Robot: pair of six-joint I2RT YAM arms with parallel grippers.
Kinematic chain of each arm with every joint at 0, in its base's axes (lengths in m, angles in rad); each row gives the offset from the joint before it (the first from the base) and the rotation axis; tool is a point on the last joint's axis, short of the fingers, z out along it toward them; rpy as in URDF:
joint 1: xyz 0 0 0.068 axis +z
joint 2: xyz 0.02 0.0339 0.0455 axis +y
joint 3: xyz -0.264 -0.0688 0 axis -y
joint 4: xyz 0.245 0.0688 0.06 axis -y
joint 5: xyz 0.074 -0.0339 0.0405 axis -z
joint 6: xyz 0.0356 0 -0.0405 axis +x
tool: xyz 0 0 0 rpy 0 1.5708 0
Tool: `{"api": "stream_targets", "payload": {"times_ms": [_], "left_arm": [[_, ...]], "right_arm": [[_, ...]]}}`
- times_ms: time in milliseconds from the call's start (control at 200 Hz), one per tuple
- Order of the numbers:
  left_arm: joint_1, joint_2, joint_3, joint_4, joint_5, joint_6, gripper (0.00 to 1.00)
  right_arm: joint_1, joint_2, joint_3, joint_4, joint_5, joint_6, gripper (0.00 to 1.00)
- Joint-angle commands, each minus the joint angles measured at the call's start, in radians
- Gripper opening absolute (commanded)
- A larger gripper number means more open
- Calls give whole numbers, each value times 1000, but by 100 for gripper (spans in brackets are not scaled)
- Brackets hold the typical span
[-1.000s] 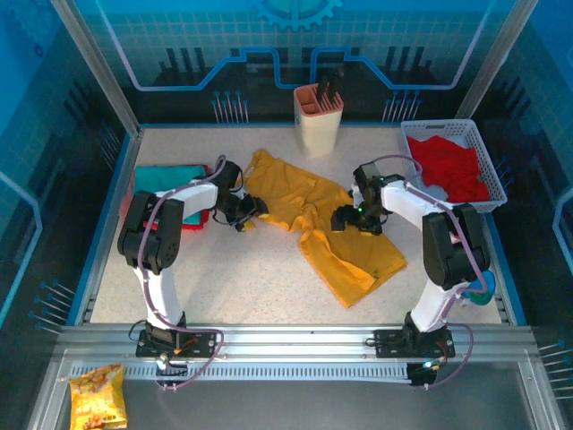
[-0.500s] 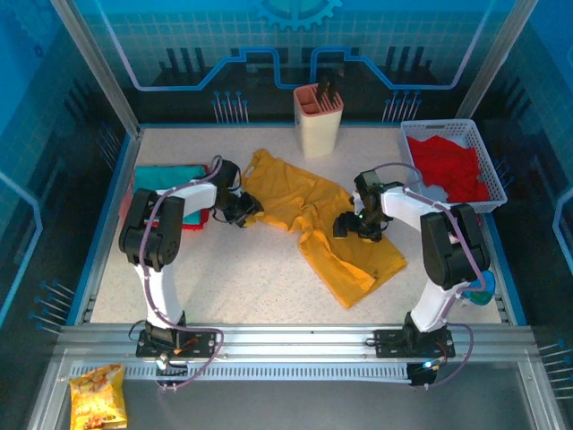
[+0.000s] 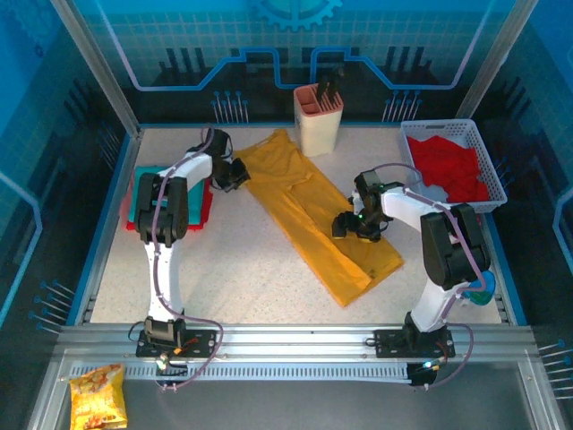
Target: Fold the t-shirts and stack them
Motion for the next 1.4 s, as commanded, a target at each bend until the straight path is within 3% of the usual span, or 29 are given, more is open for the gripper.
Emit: {"api": "stream_targets", "payload": {"times_ms": [0, 110, 190, 235, 435, 605, 795, 981, 1036, 1236, 1396], "left_arm": [[17, 55, 121, -79, -11, 75, 11], [20, 111, 234, -135, 8, 107, 16], [23, 133, 294, -196, 22, 126, 36], [24, 116, 283, -210, 24, 128, 41], [22, -133, -78, -77, 73, 82, 54], [-24, -322, -368, 28, 145, 16, 54], [-114, -427, -566, 111, 172, -44, 54], [-116, -464, -622, 127, 156, -45, 54], [-116, -468, -610, 113, 148, -35, 54], [-110, -448, -539, 78, 149, -4, 54], [-64, -384, -449, 39, 156, 33, 54]], "right_arm": [[-13, -28, -7, -32, -18, 6, 82], [-22, -53, 4, -52, 7, 2, 84], [-41, -78, 0, -58, 28, 7, 86], [-56, -88, -3, -61, 32, 11, 87], [-89, -97, -4, -97, 76, 15, 89], [-135, -90, -27, -127, 168, 62, 84], [-166, -62, -56, -113, 90, 59, 78], [-135, -45, -70, -111, 41, 50, 51], [-126, -38, -69, -121, 38, 45, 37], [-77, -72, -115, -114, 4, 68, 13], [-10, -93, -141, -105, -20, 99, 3]]}}
